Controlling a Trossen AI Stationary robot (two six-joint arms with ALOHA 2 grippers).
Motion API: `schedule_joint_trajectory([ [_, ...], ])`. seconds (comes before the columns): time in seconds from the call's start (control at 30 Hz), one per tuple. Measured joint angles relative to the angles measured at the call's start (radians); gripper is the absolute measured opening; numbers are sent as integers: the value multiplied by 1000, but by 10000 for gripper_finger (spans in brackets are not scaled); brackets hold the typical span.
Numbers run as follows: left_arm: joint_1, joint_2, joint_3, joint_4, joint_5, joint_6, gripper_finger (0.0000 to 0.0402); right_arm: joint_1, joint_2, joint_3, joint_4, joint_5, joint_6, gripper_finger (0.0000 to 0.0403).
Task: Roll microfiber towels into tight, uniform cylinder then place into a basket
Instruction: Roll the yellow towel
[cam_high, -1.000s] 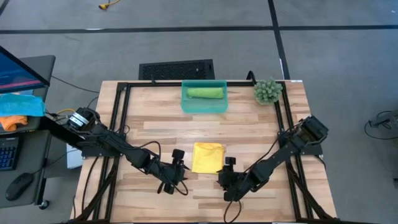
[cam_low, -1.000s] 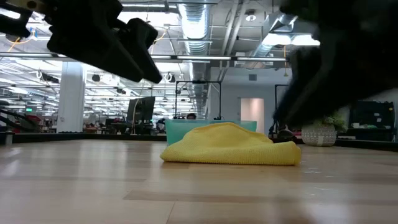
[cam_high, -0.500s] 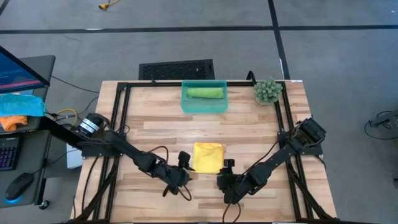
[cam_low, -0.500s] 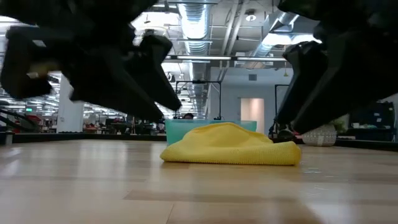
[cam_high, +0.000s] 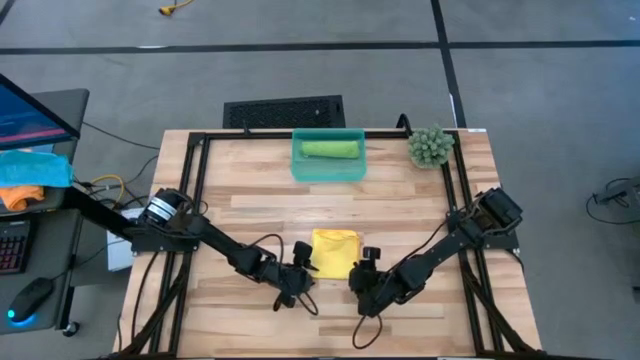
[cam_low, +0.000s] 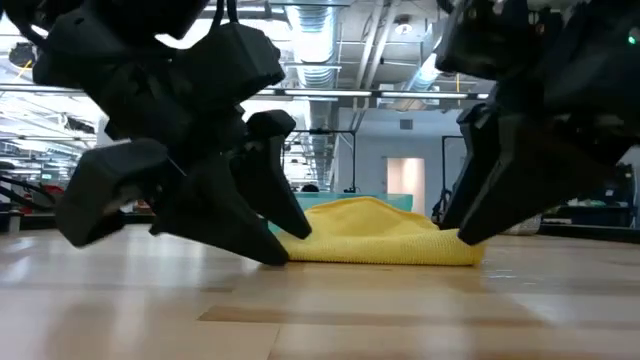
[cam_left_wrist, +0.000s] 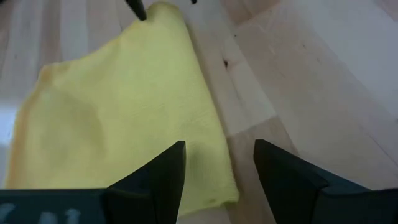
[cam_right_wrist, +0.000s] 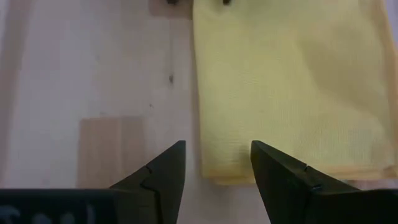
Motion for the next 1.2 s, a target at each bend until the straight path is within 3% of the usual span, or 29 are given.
schedule_joint_trajectory([
  [0.6,89,2,2,-70,80,-182,182,-21,0,-63,69,-1,30,198],
  [1.0,119,4,0,-92,98,-229,112,-47,80,-55,112,8,34,170],
  [1.2,121,4,0,-107,119,-228,65,-49,67,-36,98,-27,27,119],
])
